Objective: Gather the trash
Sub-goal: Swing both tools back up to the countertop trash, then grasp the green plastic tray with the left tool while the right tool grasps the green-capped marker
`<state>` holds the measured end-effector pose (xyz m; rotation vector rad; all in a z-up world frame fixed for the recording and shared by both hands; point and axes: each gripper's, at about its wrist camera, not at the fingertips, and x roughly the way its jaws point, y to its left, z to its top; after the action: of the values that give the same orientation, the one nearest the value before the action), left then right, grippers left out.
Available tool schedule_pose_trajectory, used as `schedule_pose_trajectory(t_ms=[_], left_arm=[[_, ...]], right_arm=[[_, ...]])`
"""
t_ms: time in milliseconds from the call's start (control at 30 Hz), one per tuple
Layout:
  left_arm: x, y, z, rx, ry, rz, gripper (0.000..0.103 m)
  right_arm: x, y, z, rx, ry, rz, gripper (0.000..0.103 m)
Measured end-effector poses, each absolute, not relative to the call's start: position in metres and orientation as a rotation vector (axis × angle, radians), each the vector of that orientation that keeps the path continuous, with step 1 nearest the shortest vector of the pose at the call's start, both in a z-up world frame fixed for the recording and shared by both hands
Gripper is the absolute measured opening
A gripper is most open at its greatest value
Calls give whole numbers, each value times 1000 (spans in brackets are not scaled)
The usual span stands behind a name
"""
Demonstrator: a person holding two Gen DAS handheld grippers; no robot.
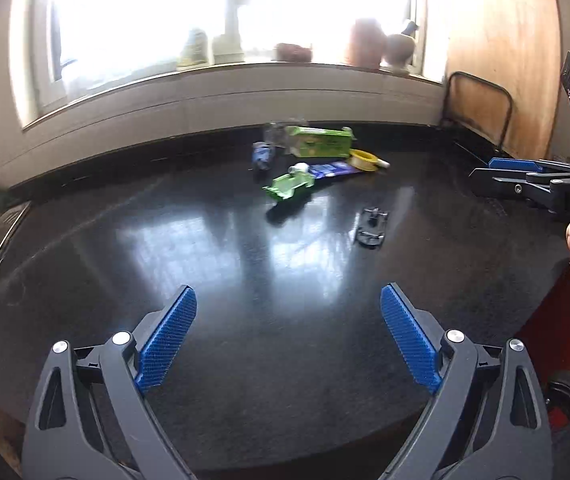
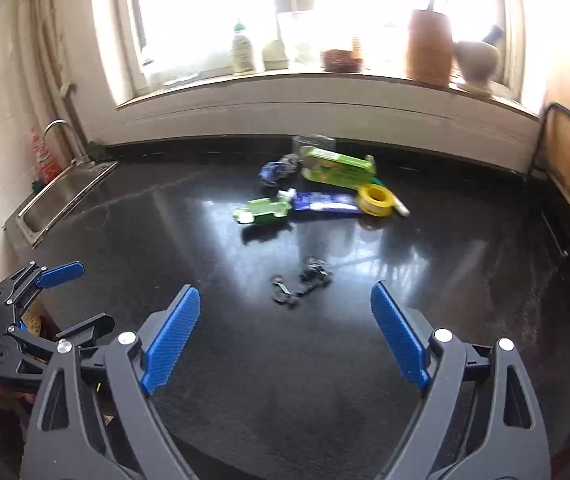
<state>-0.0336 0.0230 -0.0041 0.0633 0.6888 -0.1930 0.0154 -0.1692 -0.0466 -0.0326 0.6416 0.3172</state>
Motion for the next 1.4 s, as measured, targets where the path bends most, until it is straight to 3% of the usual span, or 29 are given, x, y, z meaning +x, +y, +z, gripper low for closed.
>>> schedule_pose_trajectory(t_ms=[200,433,767,1033,1300,1367,1400], left_arm=[[-17,-12,-13,99,716,-256,91],[13,-5,-34,126,797,-250,91],[111,24,-85,92,990,-256,91],[177,15,-89,170,968,-263,91],[235,-1,-89,188,939,-305,91],[237,-4,-89,192,929,-315,88],[237,-6,-89,194,921,-321,87]], right_arm=[[12,-234,-58,33,659,246,84],[36,-239,-77,6,717,247,84],[120,-257,-125,-76,901,268,84],[206,-255,-140,-181,916,288,79],[296,-240,-131,-231,854,390,66],[306,-236,-130,-241,838,415,61],[309,-233,-129,-249,827,431,54]])
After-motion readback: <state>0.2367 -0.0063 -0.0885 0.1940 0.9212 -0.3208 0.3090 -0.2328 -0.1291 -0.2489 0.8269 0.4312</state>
